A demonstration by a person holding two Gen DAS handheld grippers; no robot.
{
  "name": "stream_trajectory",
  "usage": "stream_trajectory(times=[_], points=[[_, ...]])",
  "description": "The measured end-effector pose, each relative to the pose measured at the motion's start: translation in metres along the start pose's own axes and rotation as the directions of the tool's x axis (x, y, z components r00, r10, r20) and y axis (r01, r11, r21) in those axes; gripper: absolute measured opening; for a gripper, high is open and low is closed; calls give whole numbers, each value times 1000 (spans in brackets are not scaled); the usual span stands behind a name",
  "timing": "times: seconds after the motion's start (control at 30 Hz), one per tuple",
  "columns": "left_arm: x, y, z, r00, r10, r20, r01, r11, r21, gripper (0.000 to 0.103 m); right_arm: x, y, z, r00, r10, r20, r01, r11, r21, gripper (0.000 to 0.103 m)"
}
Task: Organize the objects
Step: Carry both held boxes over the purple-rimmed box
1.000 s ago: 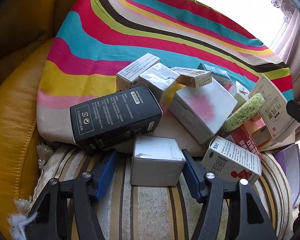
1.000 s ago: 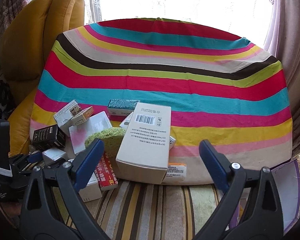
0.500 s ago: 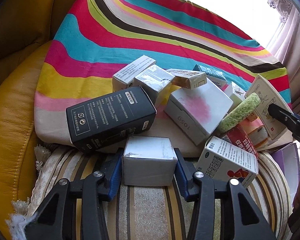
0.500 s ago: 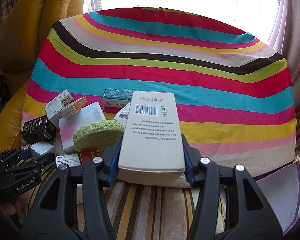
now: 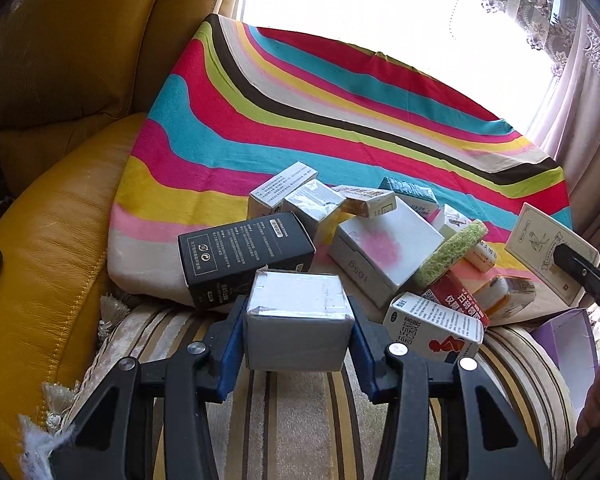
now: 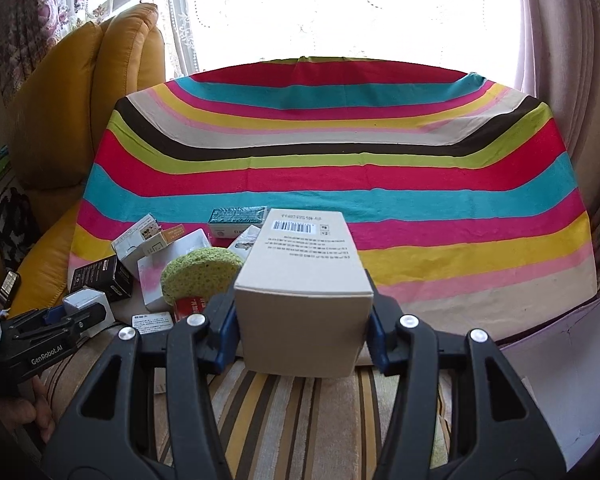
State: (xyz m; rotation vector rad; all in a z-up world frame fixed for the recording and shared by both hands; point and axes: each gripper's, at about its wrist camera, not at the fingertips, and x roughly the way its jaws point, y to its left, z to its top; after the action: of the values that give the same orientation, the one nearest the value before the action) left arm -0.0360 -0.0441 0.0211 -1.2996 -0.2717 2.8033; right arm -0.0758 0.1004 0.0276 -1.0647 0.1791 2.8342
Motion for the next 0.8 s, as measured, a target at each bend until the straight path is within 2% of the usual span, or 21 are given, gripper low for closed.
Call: stream_trajectory(times=[0.17,0.4,0.6,0.8], points=[[-22,-16,-6,995,-19,95,13,998,66,48,-23,-12,-10,1000,7,30,-7,1000,22,56],[-45,-47,-17,980,-109,164,83,984,159,48,-48,-31,-34,999,-14,33,13,999,44,56],[-53,-81,-24,966,-196,171,150,957,249,48,-65,-61,-57,998,-58,7,57,993,100,56],[-54,-125,-28,947,-288,144,224,911,347,48,-81,-97,-70,993,-119,4,116,979,165,56]])
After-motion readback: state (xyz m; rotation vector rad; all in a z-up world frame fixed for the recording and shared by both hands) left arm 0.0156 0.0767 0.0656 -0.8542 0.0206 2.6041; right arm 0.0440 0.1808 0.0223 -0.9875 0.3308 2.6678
